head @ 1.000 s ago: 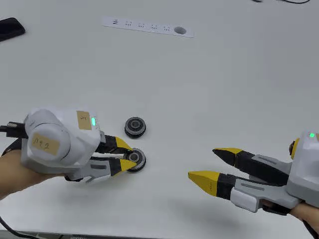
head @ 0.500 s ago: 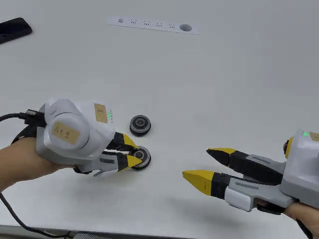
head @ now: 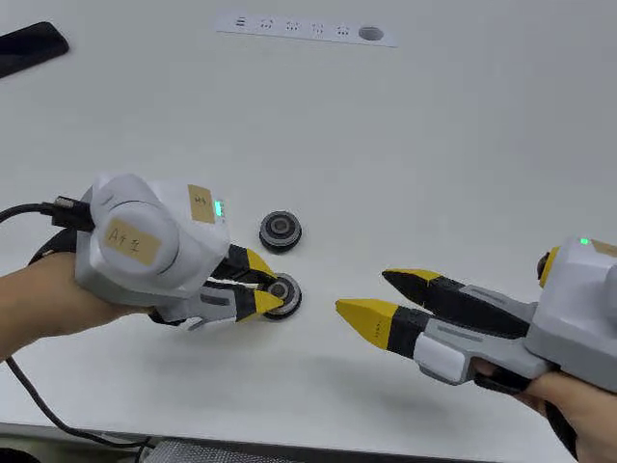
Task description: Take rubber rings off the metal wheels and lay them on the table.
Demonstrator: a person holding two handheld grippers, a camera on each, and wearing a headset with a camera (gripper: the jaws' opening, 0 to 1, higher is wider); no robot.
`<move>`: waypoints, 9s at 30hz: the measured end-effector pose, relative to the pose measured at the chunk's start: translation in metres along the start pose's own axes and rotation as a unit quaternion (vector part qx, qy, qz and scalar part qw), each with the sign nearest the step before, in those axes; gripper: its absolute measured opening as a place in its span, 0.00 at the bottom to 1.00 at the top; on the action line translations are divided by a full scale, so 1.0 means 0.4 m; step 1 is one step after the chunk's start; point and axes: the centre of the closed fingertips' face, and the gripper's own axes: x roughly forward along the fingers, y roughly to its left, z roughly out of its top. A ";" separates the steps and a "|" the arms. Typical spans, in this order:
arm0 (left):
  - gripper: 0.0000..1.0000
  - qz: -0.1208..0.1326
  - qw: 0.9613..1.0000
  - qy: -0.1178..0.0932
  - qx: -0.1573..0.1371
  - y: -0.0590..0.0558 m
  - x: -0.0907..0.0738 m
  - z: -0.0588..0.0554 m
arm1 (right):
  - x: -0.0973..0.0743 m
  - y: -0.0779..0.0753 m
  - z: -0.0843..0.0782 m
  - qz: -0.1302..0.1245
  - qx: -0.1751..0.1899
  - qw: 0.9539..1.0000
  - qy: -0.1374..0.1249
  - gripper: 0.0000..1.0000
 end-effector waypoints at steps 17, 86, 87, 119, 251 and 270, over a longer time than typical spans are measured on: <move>0.12 0.000 1.000 0.013 0.004 -0.003 0.001 0.004 | 0.093 0.026 -0.030 0.032 0.079 0.996 0.013 0.45; 0.12 -0.022 0.999 0.011 0.023 -0.017 0.008 0.019 | 0.126 0.037 -0.076 0.062 0.234 0.968 0.064 0.32; 0.12 -0.022 0.999 0.011 0.023 -0.017 0.008 0.019 | 0.126 0.036 -0.076 0.062 0.233 0.968 0.063 0.31; 0.12 -0.021 0.999 0.013 0.022 -0.013 0.008 0.014 | 0.133 -0.003 -0.087 -0.010 0.202 0.977 0.074 0.01; 0.21 0.018 0.999 0.012 0.027 0.019 -0.033 0.054 | 0.020 -0.136 -0.001 -0.103 0.309 0.944 -0.042 0.02; 0.18 0.008 1.000 0.018 0.014 -0.009 -0.011 0.032 | -0.031 -0.209 -0.054 -0.197 0.235 0.952 -0.002 0.08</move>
